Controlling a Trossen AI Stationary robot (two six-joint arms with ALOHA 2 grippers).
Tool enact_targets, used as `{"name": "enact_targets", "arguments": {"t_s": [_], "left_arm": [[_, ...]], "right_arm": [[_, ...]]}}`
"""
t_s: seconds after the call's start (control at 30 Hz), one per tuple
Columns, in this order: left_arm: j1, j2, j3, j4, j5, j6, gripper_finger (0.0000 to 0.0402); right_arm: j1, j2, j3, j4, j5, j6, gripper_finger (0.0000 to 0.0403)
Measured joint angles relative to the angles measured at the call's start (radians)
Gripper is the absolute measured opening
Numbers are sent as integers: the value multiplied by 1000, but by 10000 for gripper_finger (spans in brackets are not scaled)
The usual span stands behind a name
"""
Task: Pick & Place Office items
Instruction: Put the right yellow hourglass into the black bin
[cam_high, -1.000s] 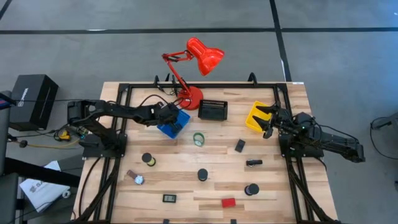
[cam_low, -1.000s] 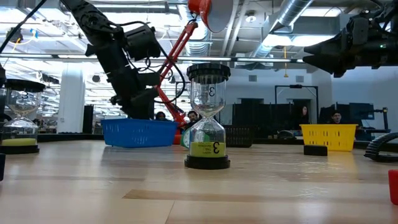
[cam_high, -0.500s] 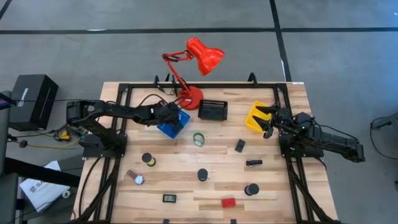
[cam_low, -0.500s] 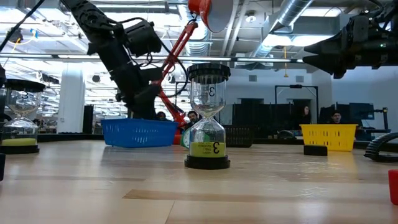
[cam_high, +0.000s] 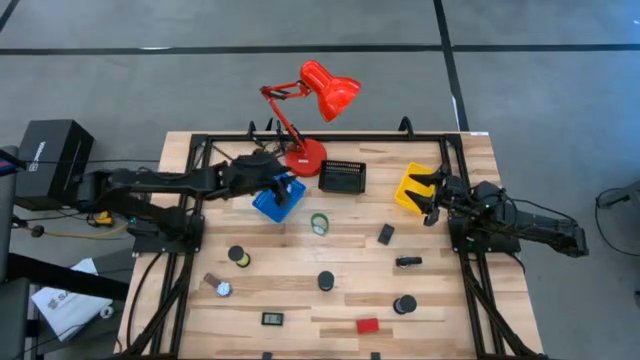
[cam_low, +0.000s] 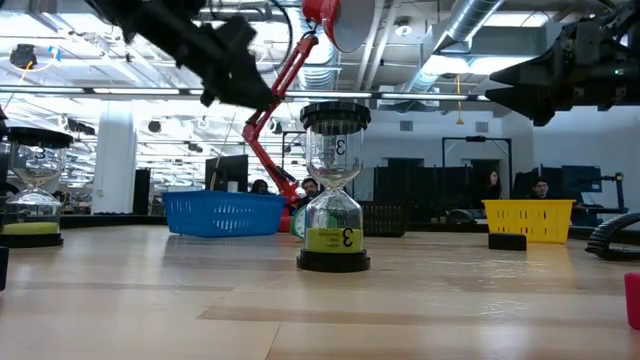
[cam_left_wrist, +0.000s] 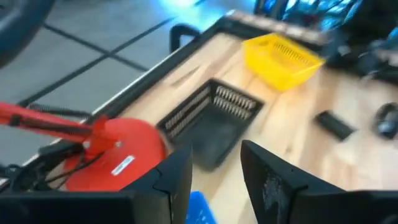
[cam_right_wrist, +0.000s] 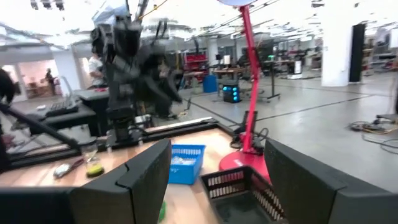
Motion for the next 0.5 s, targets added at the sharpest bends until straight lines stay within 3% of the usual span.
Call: {"name": "enact_targets", "arguments": {"t_s": [0.3, 0.5], "left_arm": [[-97, -21, -1, 155, 196, 76, 113], [-173, -21, -1, 174, 199, 78, 108]], "right_arm": [[88, 89, 0, 72, -46, -2, 249], [151, 143, 0, 110, -52, 0, 249]]}}
